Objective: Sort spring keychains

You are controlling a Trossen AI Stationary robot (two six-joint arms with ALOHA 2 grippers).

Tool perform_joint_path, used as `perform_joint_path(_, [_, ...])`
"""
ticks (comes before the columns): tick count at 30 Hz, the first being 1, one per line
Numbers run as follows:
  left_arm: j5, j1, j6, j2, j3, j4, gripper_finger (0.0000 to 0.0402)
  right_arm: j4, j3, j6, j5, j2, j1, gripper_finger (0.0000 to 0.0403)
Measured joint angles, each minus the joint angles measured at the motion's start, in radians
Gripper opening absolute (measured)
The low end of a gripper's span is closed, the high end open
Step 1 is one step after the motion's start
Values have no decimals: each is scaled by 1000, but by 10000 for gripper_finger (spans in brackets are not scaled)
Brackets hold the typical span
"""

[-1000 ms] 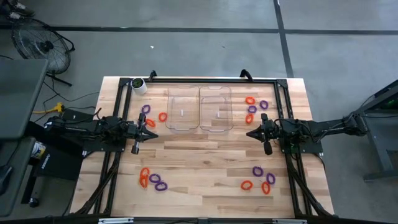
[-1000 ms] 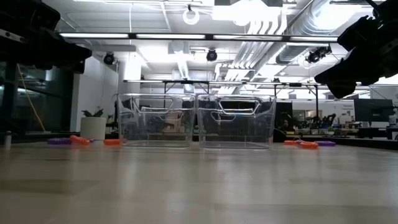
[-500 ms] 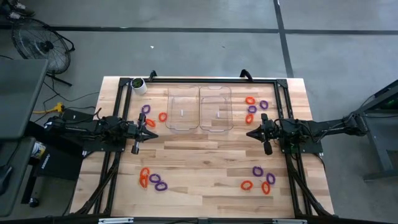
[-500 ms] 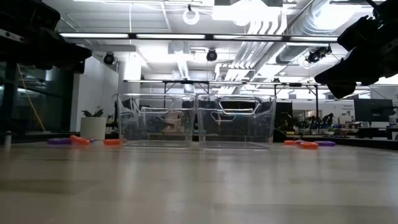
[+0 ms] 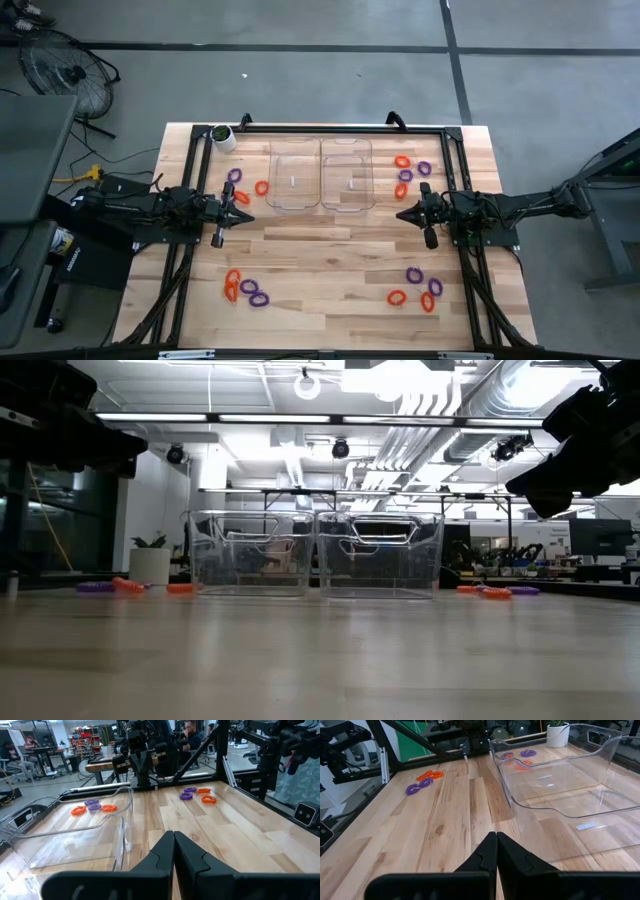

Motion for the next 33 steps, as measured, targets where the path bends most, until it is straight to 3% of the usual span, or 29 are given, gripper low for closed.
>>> perform_joint_path(13, [0,0,0,0,0,0,1,8,0,64,-8,1,0,0])
perform_joint_path(19, [0,0,0,0,0,0,1,-12,9,-8,37,6,-27,3])
perform_joint_path(28, [0,0,0,0,0,0,1,-160,154,33,37,80,-118,51])
perform_joint_path(33, [0,0,0,0,0,0,1,-314,293,43,105,174,-186,76])
